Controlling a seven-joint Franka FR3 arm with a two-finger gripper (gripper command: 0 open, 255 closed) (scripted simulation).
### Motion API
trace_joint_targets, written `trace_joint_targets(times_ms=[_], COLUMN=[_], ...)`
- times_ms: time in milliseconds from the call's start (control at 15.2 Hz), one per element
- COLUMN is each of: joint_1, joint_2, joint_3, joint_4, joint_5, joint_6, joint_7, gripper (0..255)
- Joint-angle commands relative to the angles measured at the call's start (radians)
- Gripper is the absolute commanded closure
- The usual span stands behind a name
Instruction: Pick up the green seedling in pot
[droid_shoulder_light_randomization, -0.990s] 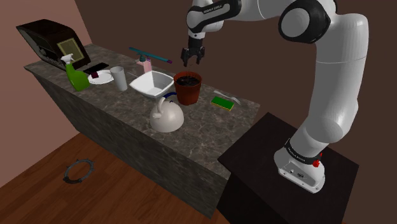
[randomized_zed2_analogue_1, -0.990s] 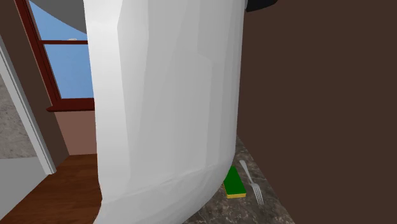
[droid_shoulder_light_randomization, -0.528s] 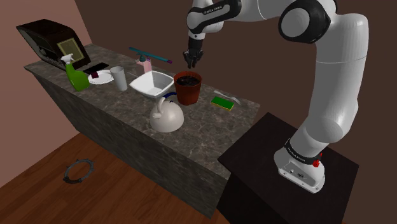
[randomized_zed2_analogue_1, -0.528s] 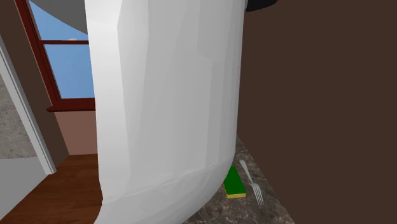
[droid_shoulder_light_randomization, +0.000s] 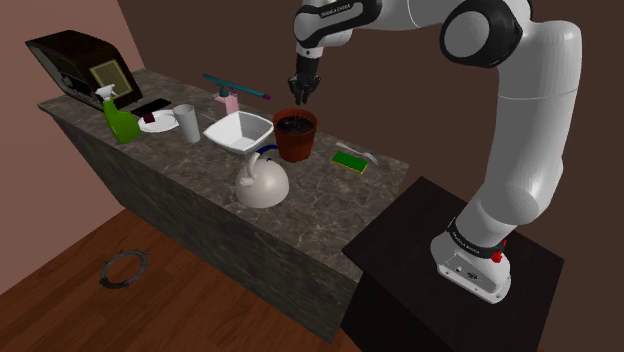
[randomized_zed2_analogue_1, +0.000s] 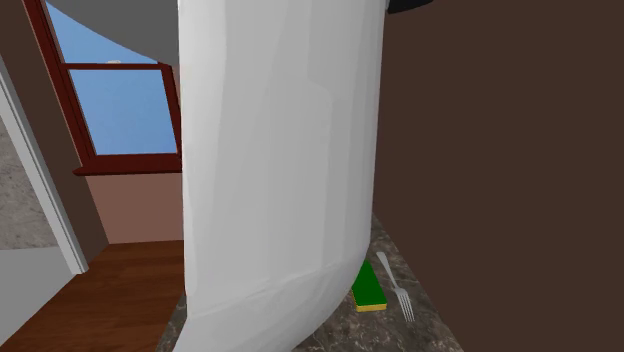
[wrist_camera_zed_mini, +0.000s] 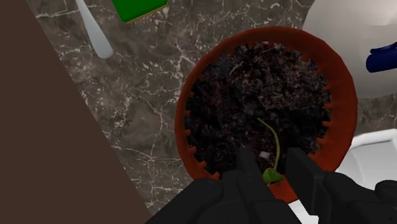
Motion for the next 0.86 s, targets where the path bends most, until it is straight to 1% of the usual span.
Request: trace_joint_targets(times_ms=[0,660,792], joint_1=[0.000,-0.001,-0.001], joint_2=[-0.007,-0.029,-0.029], joint_3=[0.000,-0.002,-0.002], joint_4=[0.022,0.124,0.125], joint_5=[-0.001,-0.008,-0.008], joint_6=[-0.024,-0.147,-0.149], joint_7=[0.004,0.019,0.019], gripper=[255,255,255])
